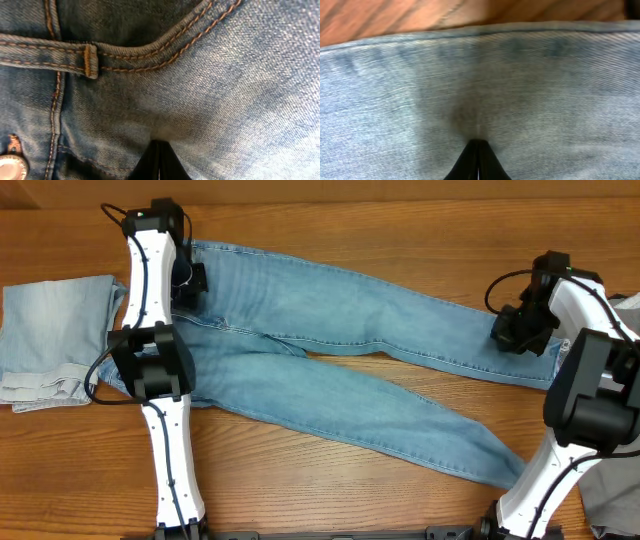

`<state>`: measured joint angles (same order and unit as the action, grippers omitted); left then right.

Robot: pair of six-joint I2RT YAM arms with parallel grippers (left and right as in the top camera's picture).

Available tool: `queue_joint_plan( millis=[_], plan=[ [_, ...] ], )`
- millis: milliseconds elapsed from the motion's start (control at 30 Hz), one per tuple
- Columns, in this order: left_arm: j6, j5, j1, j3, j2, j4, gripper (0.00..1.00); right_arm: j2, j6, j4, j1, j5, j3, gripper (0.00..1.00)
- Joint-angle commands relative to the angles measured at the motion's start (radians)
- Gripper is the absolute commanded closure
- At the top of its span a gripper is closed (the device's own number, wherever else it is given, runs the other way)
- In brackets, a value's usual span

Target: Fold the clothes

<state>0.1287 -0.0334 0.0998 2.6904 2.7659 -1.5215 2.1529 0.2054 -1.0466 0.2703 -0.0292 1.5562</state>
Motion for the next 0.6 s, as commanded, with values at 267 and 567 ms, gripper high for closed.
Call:
queue_joint_plan(
  millis=[267,567],
  plan=[
    [-0.039,-0.130,0.034,0.016,0.030,0.084,0.96,0.020,0.000,0.063,0.062,0.189,-0.069,0.96],
    [0.069,-0.047,-0.005,0.411,-0.183,-0.168,0.89,-0.108,0.007,-0.152,0.061,-0.024,0.093,0.96]
  ],
)
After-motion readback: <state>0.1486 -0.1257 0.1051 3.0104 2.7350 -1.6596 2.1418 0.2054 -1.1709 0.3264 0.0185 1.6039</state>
